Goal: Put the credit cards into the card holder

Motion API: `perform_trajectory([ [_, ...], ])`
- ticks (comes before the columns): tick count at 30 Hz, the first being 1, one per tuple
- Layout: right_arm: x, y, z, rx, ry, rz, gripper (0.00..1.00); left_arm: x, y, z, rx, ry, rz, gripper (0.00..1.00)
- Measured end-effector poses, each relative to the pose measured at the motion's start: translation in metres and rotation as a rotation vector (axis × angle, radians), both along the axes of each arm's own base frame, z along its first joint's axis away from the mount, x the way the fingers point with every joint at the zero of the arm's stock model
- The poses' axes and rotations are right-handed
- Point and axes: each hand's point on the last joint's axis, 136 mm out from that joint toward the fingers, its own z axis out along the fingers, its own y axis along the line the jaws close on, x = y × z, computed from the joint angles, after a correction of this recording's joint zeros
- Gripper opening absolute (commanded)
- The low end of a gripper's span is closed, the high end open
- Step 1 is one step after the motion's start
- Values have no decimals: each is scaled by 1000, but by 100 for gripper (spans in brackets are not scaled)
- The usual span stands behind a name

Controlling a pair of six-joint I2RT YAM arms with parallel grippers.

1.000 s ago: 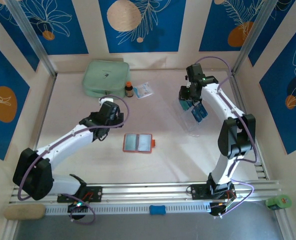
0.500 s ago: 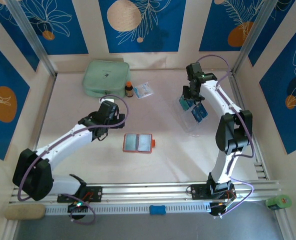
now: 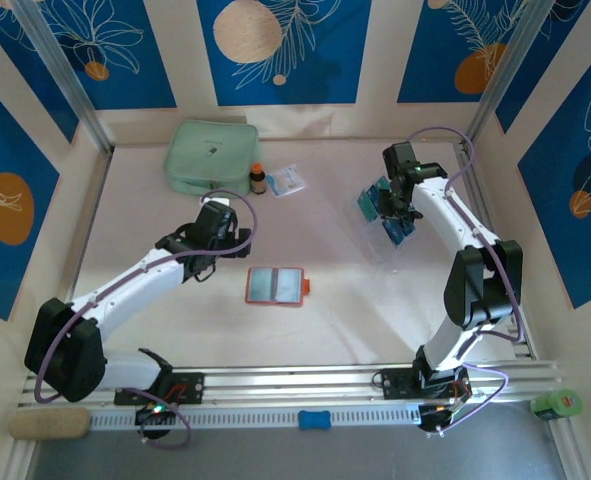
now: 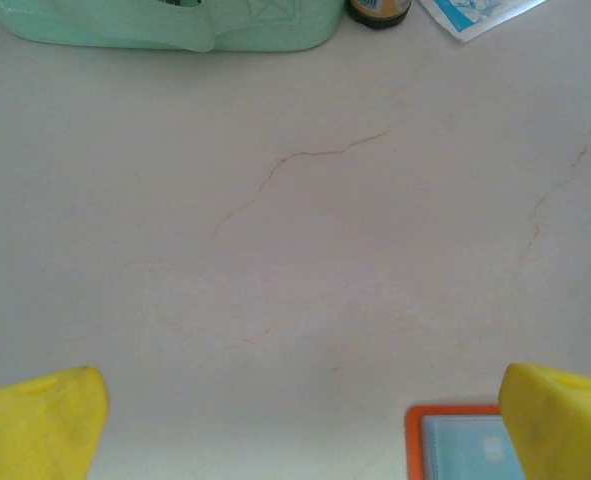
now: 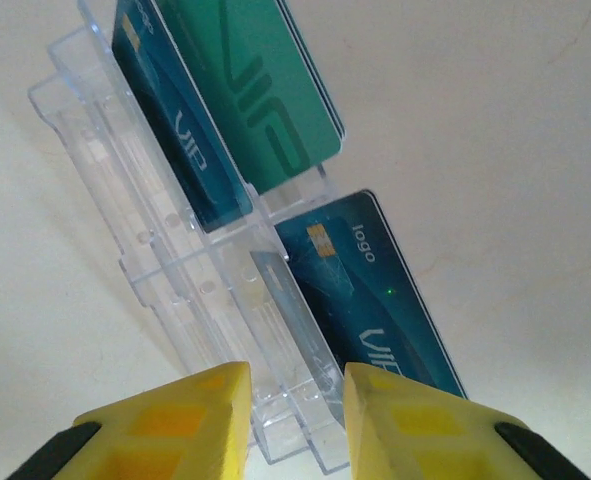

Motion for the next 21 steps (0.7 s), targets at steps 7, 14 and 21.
perform_trajectory([
  [7,-9,-5,-13,-19,37,-6,31,-1,-2,0,-10,5,-9,100],
  [14,-10,-7,-16,-33,40,-9,30,-1,-5,-1,-20,10,-19,100],
  [21,-10,-7,-20,-36,51,-5,26,-1,-7,-1,-29,10,-25,100],
])
